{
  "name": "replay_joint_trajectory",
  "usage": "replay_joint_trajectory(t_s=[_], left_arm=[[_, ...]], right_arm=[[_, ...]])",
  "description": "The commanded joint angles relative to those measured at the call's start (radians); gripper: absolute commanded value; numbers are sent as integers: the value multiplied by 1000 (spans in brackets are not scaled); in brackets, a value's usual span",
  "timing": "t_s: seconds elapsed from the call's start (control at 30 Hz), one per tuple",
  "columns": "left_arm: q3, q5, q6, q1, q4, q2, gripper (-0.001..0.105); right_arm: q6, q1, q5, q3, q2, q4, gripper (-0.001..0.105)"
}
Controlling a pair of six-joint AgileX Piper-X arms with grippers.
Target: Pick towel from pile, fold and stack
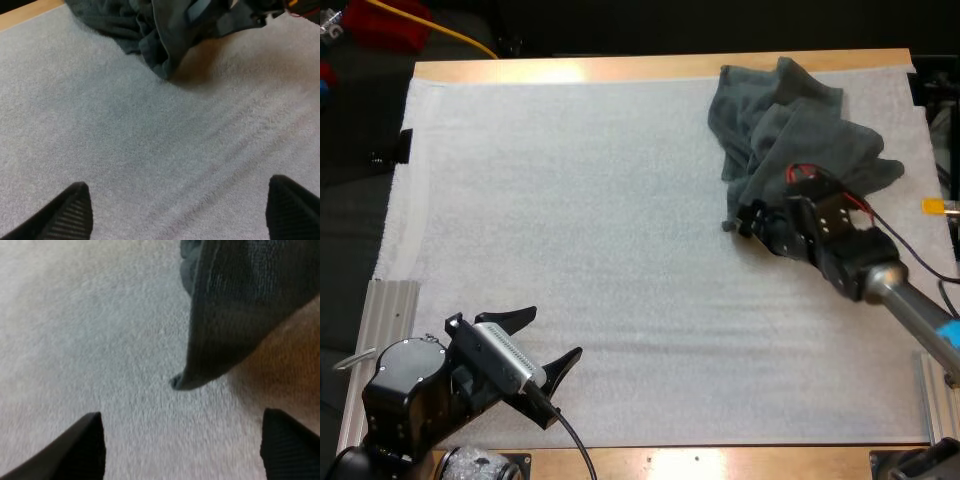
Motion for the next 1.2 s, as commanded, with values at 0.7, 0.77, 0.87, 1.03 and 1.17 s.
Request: replay_joint_trajectory(t_s=[0.7,0.77,0.87,1.03,1.17], left_arm=[[-7,4,0,-5,-16,-2,69],[-7,4,0,-5,-16,-2,69],[-7,4,0,-5,-16,-2,69],[-7,4,0,-5,-16,-2,69],[-7,4,0,-5,-16,-2,69]], right_arm=[[76,0,93,-96,271,-89,64],[76,0,89,-96,282,-89,64],[76,0,89,-96,291,-89,59],[73,0,91,-96,291,-93,30],[57,0,82,-96,291,-88,10]])
